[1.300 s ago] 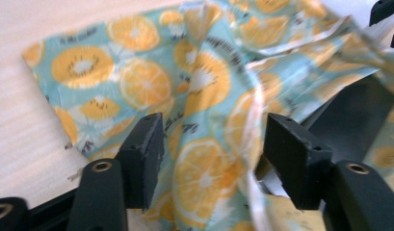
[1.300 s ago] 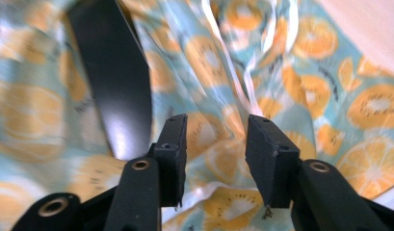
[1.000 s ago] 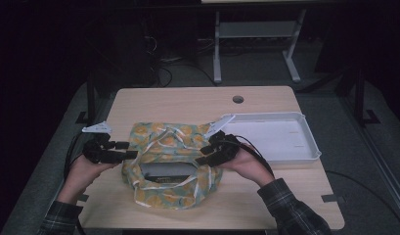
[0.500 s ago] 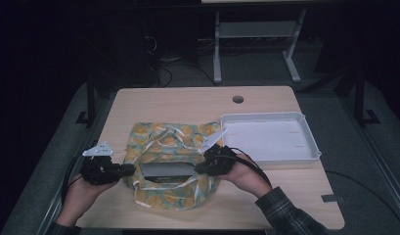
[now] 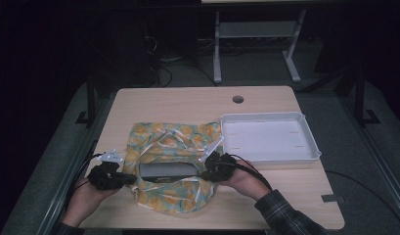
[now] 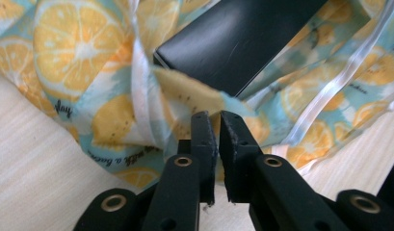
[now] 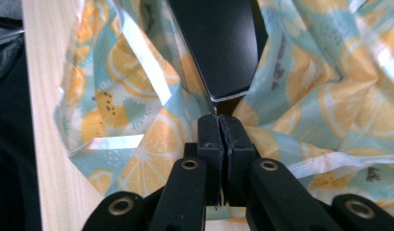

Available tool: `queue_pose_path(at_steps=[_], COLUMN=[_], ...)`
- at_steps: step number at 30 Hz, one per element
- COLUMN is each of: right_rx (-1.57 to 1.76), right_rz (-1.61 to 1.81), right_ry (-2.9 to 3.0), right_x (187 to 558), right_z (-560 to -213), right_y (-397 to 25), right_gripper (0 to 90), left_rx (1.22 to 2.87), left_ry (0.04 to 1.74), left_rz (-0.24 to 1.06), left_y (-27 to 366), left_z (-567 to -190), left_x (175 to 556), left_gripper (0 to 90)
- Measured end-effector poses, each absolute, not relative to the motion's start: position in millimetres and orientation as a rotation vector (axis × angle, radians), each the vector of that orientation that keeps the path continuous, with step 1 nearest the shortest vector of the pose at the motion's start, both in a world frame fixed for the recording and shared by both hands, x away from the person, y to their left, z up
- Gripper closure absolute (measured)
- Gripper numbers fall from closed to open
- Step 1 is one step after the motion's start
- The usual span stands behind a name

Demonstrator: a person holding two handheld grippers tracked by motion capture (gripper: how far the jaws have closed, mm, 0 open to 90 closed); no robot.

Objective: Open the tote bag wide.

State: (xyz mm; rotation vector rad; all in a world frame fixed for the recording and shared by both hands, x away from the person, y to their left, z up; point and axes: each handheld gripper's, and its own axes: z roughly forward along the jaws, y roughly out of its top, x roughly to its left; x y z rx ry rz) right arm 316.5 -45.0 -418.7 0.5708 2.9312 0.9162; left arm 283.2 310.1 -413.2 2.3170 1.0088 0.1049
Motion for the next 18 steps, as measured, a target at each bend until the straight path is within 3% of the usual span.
queue_pose_path(at_steps=[18], right_rx=[0.548], right_rz=[0.798], right_ry=[3.006], right_x=[317], right_z=[-449], right_y=[-33], right_gripper=[89.4], left_rx=[2.404], left_ry=[1.036], left_rz=[0.113], left_y=[309], left_z=[-441], left_x=[301], left_gripper=[87.5])
